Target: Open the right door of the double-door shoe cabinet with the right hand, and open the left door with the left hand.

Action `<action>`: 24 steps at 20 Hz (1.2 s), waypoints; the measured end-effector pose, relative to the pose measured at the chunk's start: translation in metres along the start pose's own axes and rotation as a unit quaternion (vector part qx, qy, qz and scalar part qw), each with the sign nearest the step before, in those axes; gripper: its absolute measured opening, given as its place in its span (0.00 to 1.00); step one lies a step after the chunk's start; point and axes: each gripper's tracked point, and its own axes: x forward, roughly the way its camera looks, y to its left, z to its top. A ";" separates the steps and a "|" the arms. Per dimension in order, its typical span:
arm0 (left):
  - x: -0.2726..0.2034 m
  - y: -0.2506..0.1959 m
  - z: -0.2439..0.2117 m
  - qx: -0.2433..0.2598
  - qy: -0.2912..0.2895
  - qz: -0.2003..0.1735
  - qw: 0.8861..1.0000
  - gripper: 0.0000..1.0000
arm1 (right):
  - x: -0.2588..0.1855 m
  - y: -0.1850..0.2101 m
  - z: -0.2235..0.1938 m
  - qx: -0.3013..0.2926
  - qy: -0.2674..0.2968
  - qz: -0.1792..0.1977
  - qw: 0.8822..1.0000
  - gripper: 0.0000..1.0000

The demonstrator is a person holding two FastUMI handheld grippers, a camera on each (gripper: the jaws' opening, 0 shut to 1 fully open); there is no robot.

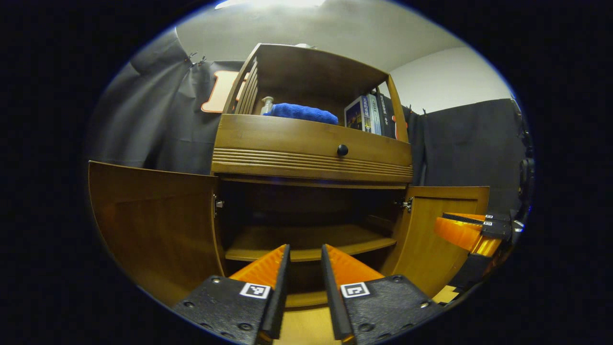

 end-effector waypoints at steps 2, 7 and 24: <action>0.001 -0.002 0.004 0.005 -0.007 -0.002 1.000 0.57 | -0.003 -0.002 0.004 0.003 -0.006 -0.003 1.000 0.31; 0.002 -0.003 0.006 0.009 -0.011 0.000 1.000 0.97 | -0.006 0.000 0.003 0.004 -0.004 -0.006 1.000 0.61; 0.003 -0.003 0.009 0.022 -0.016 -0.005 1.000 0.98 | -0.014 -0.002 0.003 0.005 -0.006 -0.023 1.000 1.00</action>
